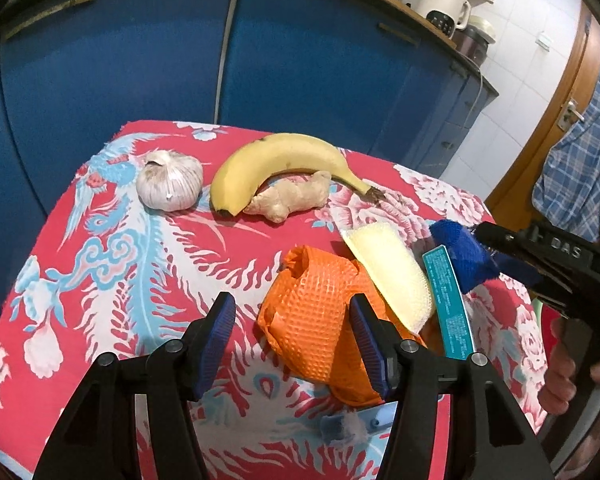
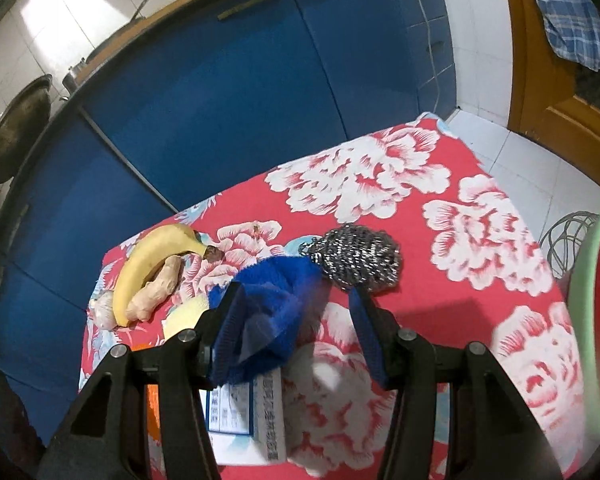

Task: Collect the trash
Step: 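Grasp the orange mesh bag with the left tool while the right tool grasps the blue mesh bag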

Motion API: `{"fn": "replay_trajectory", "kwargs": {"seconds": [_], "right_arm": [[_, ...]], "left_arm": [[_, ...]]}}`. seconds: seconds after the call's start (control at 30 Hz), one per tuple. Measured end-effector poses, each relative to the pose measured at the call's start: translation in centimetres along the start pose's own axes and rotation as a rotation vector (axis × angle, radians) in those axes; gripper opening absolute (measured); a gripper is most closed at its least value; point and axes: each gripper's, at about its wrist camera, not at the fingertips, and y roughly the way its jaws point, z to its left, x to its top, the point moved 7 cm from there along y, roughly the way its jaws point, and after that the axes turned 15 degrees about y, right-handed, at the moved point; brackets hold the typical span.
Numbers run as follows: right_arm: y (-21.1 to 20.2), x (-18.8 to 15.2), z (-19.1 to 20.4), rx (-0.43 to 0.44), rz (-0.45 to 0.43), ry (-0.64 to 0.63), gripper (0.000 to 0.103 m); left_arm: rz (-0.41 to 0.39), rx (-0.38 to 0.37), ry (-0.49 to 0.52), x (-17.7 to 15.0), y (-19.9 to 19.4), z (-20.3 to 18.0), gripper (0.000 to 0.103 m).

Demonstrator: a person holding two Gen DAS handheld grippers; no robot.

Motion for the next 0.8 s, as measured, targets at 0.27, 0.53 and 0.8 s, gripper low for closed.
{"fn": "replay_trajectory", "kwargs": {"seconds": [0.27,0.53,0.8], "right_arm": [[2.3,-0.1,1.0,-0.013,0.027,-0.020,0.052],[1.1,-0.8,2.2,0.006,-0.008,-0.085,0.004],[-3.2,-1.1,3.2,0.073,-0.087,-0.137,0.003]], "left_arm": [[0.017,-0.014,-0.018,-0.3,0.5,0.3,0.061],[0.020,-0.034,-0.017,-0.4,0.8,0.2,0.061],[0.026,-0.057,-0.008,-0.6,1.1,-0.4,0.060]]}}
